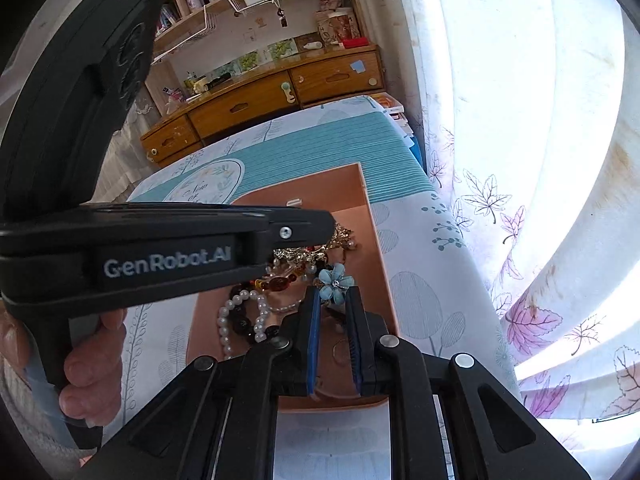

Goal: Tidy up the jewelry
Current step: 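Carry the coin pendant and flower charm into the peach tray and release both, then move the right tool to the small red-stone ring and grasp it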

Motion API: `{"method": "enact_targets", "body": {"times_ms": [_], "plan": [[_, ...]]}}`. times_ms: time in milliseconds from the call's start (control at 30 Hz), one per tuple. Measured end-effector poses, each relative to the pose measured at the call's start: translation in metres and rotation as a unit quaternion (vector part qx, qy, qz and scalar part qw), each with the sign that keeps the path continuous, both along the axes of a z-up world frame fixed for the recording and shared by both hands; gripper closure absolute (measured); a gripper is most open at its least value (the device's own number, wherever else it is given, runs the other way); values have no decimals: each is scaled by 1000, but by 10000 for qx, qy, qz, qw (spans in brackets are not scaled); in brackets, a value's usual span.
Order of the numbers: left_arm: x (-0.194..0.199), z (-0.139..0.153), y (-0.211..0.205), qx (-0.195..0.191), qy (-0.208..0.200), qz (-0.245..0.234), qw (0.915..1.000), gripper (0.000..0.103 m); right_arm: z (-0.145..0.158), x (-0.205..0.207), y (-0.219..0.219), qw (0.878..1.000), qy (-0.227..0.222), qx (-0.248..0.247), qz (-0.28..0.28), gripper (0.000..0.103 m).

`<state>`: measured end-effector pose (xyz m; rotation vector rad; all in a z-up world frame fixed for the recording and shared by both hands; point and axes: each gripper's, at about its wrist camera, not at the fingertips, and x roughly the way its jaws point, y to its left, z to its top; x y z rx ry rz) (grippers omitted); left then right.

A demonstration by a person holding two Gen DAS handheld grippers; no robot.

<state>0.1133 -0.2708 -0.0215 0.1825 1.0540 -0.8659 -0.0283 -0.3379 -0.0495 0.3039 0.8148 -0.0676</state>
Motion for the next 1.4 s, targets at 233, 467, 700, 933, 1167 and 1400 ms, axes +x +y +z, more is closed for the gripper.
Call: {"method": "enact_targets", "body": {"times_ms": [233,467,700,933,1167,1400], "plan": [[6,-7,2,39,333,46,9994,83,-8,5,-5,9999,69,78,-21,90],[3,12,31,13,78,437,9990,61,-6,12,2,9999,80,43,-80,90],[-10,33,83,-94,-209,895,9957,61,-7,28,2,9996,106,169,-190,87],[-33,32,153,-20,-379,1551,9872,52,4,27,13,9998,-46,101,-153,81],[-50,24,213,48,-282,2163,9759,52,17,20,48,9997,-148,-4,185,81],[-67,12,260,163,-233,2656,9637,52,26,6,90,9981,-202,-139,567,81]]}}
